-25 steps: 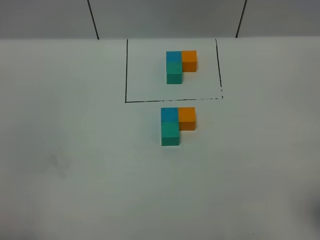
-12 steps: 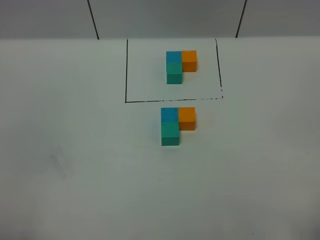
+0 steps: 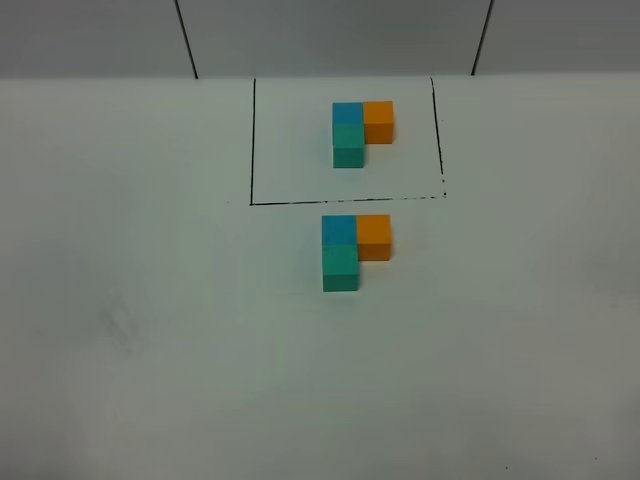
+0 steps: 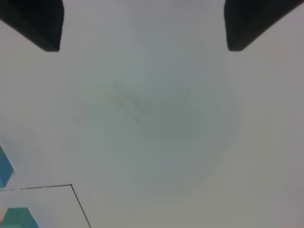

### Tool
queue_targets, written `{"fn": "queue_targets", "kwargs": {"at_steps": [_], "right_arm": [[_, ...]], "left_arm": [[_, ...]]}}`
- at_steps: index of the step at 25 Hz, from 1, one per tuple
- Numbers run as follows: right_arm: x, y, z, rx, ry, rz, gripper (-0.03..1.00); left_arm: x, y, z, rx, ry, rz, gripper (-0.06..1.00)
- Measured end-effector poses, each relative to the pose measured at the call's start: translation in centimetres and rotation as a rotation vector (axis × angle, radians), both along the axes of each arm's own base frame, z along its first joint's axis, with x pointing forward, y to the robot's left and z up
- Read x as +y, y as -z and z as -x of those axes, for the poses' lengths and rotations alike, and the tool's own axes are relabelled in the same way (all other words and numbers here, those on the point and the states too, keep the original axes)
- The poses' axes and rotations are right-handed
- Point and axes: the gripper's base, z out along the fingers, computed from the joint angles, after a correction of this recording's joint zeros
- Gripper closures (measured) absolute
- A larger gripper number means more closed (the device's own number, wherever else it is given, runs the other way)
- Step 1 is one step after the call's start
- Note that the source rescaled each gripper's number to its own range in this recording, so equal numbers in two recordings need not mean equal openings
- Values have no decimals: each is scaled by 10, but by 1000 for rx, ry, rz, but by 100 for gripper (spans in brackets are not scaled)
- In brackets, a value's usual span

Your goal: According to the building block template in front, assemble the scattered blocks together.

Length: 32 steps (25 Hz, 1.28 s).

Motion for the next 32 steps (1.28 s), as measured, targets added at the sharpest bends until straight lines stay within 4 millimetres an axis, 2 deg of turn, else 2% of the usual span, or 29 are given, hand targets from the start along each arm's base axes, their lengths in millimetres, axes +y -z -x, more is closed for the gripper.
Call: {"fn": "queue_targets", "kwargs": {"at_steps": [8,32], "right_arm": [[-5,1,2,-1,61,-41,24],[-5,1,2,1,71,-57,24]], "left_arm": [[0,0,0,0,0,0,45],[0,0,0,0,0,0,45]]}}
